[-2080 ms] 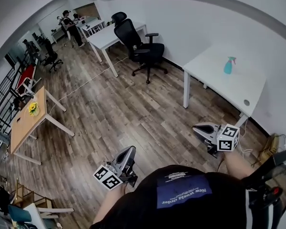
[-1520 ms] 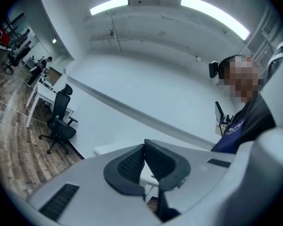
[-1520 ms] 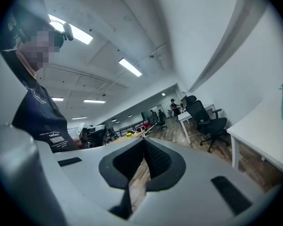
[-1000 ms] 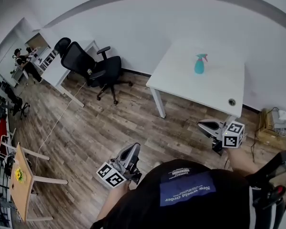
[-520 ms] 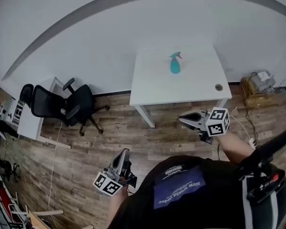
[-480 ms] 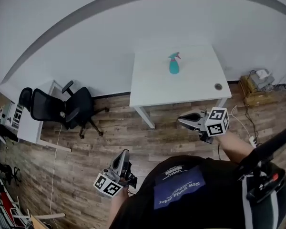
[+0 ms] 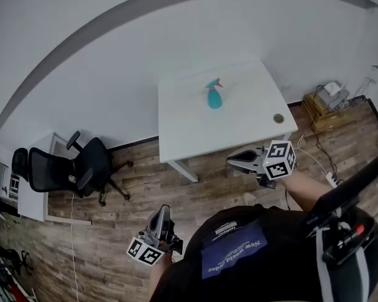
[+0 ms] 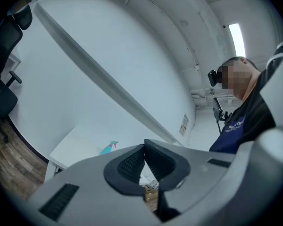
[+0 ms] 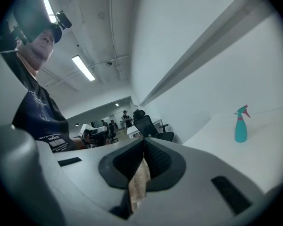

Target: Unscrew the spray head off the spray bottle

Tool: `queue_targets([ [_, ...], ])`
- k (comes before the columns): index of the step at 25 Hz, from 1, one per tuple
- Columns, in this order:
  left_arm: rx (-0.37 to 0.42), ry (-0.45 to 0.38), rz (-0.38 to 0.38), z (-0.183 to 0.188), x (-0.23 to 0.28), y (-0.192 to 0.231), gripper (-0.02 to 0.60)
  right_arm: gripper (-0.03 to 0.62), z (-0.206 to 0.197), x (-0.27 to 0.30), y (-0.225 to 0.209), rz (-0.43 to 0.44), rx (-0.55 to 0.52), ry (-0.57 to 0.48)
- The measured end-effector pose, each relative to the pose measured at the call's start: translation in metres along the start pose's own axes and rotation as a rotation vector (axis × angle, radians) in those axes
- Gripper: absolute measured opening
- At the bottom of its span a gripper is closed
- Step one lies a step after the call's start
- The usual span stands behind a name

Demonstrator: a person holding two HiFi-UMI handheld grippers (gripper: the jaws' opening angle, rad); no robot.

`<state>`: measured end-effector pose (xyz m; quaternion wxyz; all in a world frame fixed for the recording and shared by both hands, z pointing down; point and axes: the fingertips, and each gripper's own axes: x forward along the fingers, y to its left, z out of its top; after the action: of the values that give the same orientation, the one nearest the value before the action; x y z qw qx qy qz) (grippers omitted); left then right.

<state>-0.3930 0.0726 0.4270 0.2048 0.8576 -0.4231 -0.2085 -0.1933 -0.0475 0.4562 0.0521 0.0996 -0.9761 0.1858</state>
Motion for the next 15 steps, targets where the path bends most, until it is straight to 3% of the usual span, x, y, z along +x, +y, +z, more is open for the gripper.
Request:
queue_targets([
  [5, 0.025, 0.002, 0.019, -0.001, 0.070, 0.011, 0.005, -0.003, 0.014, -0.016, -0.069, 0.023, 0.019, -0.002],
  [15, 0.064, -0.011, 0.058, 0.003, 0.210, 0.016, 0.005, -0.003, 0.078, -0.047, -0.193, 0.112, 0.005, -0.014],
])
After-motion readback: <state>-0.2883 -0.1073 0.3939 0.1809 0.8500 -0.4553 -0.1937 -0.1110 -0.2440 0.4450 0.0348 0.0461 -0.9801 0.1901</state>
